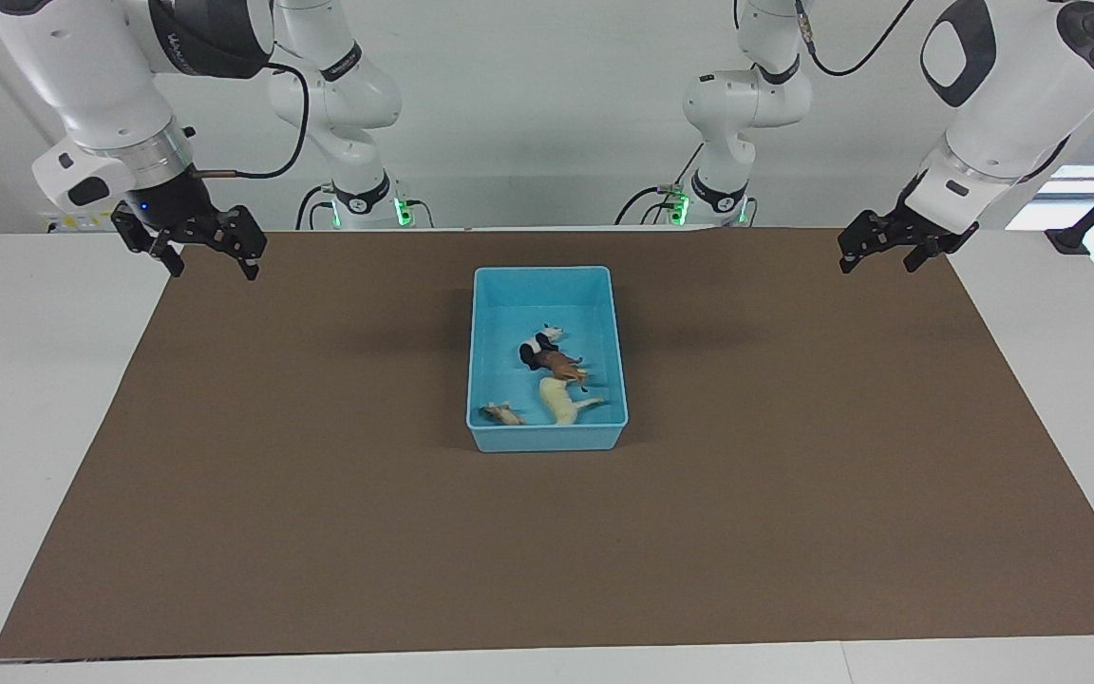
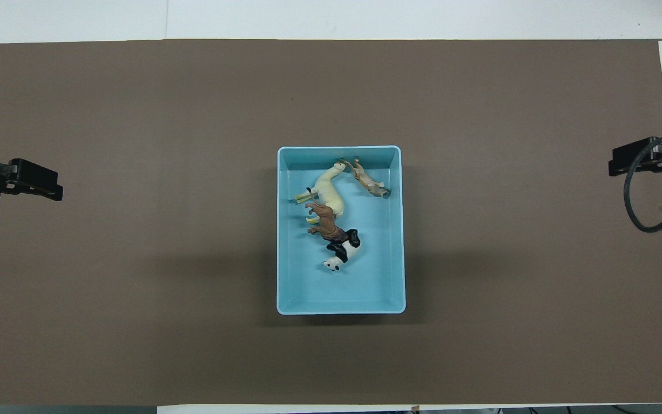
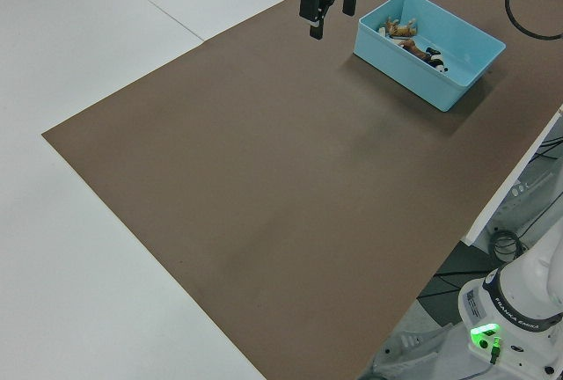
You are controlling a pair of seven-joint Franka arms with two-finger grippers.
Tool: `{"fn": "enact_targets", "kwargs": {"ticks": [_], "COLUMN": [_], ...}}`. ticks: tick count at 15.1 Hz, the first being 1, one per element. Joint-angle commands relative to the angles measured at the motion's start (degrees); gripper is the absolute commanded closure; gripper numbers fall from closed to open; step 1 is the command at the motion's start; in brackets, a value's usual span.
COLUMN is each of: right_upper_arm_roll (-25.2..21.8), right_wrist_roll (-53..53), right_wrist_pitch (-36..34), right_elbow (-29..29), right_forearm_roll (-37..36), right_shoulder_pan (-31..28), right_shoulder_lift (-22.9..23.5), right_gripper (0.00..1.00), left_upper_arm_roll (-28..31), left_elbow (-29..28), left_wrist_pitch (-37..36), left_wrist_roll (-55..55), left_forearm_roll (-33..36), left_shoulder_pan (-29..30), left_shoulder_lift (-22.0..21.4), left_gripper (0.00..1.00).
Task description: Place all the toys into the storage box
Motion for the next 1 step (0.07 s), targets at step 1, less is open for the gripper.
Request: {"fn": "enact_targets", "kwargs": {"ticks": [1], "right_upper_arm_roll": [0.4], "right_wrist_roll": [-1.4], "right_wrist_pitch": [0.7], "right_elbow": [-1.4], "right_forearm_roll": [0.1], "right_shoulder_pan": [-0.3], "right_shoulder_lift": [-1.3], "right_gripper": [0.00], "left_upper_arm_roll": [-0.1], "left_elbow": [-0.7], "left_wrist_pitch": [1.0], "left_wrist_roll": [0.3], "left_forearm_roll": [-0.5], "left_shoulder_pan": [0.3], "left_shoulder_lift": [-0.4], "left_gripper": [0.00]}}
